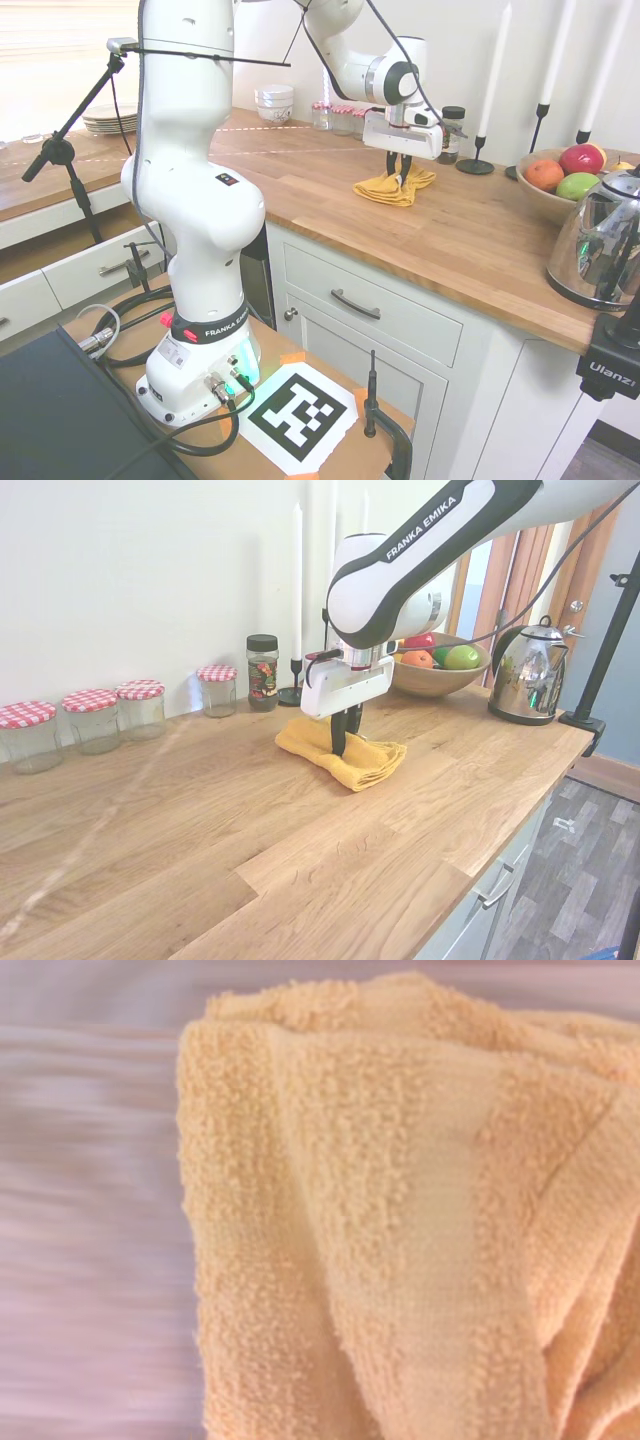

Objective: Wipe the counter

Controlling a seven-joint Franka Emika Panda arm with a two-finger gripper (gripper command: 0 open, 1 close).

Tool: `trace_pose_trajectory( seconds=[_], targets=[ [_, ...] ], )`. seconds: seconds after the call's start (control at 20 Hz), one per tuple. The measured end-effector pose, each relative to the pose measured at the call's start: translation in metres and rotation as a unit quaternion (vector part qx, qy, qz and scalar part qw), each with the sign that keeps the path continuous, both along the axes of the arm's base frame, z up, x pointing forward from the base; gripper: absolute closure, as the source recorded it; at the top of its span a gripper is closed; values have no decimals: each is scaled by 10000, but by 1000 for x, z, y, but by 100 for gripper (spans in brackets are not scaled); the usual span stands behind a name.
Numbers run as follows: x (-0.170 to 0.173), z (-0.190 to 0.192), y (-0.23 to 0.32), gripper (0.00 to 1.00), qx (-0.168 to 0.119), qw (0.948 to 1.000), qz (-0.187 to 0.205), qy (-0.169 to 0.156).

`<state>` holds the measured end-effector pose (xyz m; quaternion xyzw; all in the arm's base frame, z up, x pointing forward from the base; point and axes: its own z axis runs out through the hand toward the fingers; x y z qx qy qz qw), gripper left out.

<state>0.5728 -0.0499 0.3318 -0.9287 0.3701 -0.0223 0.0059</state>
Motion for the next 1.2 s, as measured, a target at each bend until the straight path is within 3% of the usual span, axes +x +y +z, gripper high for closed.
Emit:
trace_pose_trajectory(
  seconds=[0.3,0.7,1.2],
  targets=[
    [-13,1,-82,100,-17,9999,-101,35],
    [-25,2,-147,100,11,9998,-193,80],
    [-30,1,-173,100,80,9996,-269,46]
  ],
)
